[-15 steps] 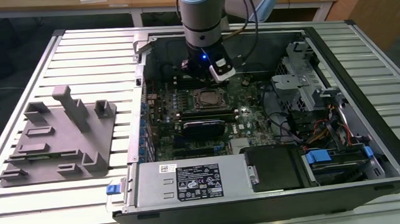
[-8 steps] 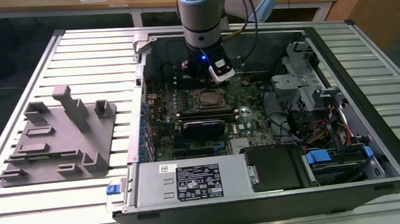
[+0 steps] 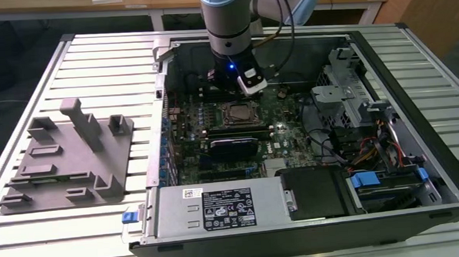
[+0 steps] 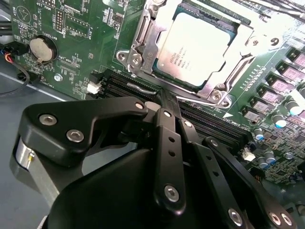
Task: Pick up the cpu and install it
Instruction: 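Install the first cpu locking lever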
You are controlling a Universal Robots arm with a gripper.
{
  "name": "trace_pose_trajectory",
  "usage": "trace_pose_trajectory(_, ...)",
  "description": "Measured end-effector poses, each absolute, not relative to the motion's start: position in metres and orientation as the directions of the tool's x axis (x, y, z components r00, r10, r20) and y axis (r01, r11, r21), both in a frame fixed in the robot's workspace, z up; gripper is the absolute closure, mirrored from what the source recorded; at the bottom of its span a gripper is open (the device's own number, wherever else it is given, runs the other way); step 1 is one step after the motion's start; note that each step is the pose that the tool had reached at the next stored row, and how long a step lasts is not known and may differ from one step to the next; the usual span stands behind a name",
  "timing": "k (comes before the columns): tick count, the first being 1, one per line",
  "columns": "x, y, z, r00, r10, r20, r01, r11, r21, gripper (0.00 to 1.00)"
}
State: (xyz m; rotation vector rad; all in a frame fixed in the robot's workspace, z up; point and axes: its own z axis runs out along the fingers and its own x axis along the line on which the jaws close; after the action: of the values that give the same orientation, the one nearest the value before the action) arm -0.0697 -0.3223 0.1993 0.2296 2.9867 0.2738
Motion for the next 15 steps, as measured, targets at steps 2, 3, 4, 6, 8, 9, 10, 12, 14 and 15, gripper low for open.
trace_pose_trajectory(2,-0.0699,-0.3222,0.1991,-0.979,0.163,-0.119,0.139,0.972,0.190,0.89)
trace_pose_trajectory(3,-0.0700,-0.3221,0.1990,-0.979,0.163,-0.120,0.139,0.972,0.190,0.89)
trace_pose_trajectory(4,-0.0701,-0.3221,0.1989,-0.979,0.163,-0.120,0.139,0.972,0.191,0.89)
trace_pose_trajectory(6,-0.0703,-0.3219,0.1986,-0.979,0.163,-0.121,0.138,0.972,0.191,0.89)
trace_pose_trajectory(8,-0.0703,-0.3216,0.1983,-0.979,0.163,-0.121,0.138,0.972,0.192,0.89)
trace_pose_trajectory(9,-0.0704,-0.3215,0.1982,-0.979,0.163,-0.121,0.138,0.972,0.193,0.89)
trace_pose_trajectory(10,-0.0704,-0.3213,0.1978,-0.979,0.163,-0.121,0.138,0.971,0.193,0.89)
trace_pose_trajectory(12,-0.0704,-0.3211,0.1973,-0.979,0.163,-0.121,0.138,0.971,0.193,0.89)
trace_pose_trajectory(14,-0.0704,-0.3210,0.1971,-0.979,0.164,-0.121,0.139,0.971,0.193,0.89)
trace_pose_trajectory(15,-0.0704,-0.3211,0.1971,-0.979,0.164,-0.121,0.139,0.971,0.193,0.89)
